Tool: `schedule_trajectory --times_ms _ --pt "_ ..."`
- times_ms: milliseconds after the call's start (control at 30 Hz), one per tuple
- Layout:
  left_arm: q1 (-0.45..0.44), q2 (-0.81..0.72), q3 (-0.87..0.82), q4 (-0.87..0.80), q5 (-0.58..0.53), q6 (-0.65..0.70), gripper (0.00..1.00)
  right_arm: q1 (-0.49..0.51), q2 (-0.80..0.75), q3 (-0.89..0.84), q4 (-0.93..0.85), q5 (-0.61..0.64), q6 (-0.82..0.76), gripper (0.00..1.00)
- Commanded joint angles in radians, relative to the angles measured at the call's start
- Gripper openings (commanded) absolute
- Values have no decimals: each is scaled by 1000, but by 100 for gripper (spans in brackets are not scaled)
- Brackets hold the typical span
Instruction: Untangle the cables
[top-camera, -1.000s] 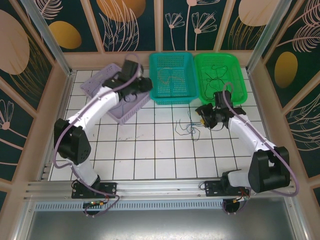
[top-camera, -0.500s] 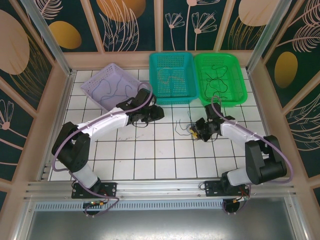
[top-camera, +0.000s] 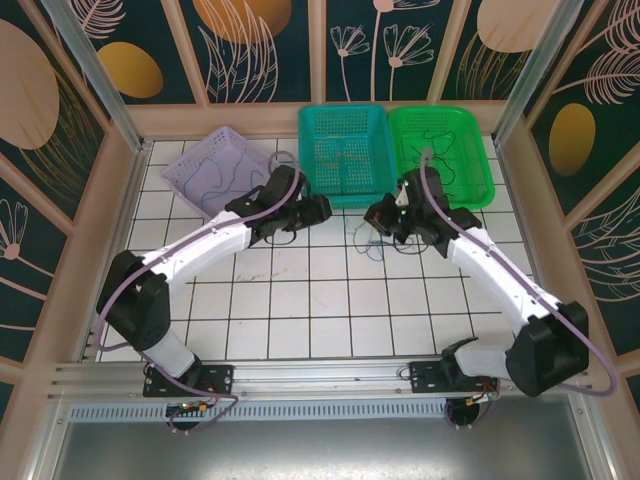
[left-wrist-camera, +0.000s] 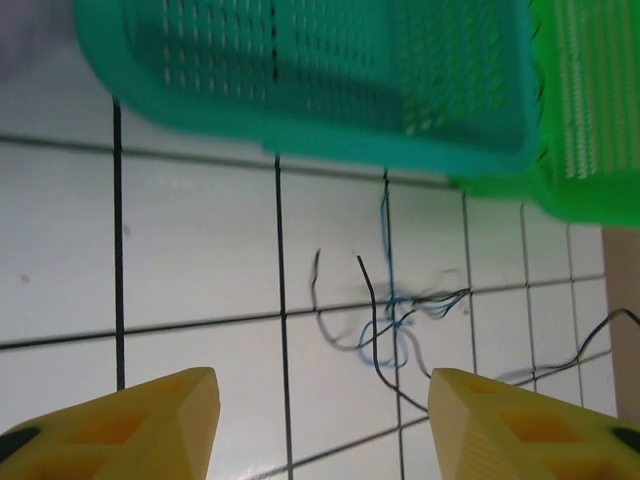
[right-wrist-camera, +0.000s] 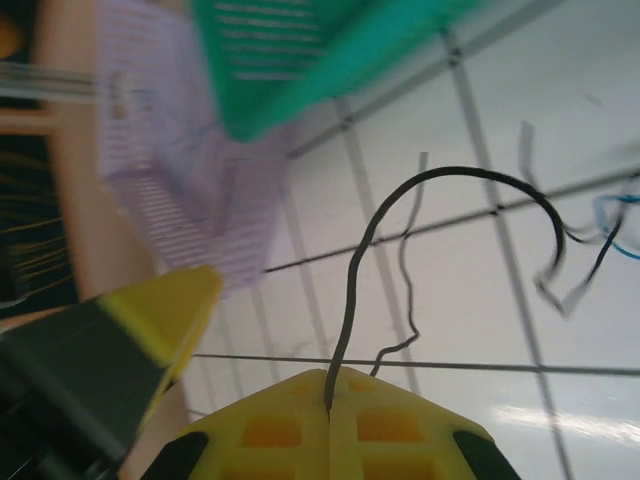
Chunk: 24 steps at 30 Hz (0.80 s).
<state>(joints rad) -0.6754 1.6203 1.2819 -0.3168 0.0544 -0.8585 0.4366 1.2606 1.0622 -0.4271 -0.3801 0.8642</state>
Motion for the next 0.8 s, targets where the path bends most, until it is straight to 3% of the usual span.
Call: schedule_trajectory --times_ms 0,233,467,633,767 --pt "2 -76 73 -52 -152 3 62 14 -44 78 -7 -60 -87 0" --pt "50 -118 97 -34 -91 -72 67 18 -72 160 38 -172 -169 0" --pt "60 -163 79 -10 -16 -156 67 16 -69 203 6 -120 -179 0" --pt "59 -151 33 -31 144 -383 69 17 -83 138 97 -97 -83 0" --pt "45 -183 -120 164 245 -627 69 17 -87 88 164 -92 -15 0"
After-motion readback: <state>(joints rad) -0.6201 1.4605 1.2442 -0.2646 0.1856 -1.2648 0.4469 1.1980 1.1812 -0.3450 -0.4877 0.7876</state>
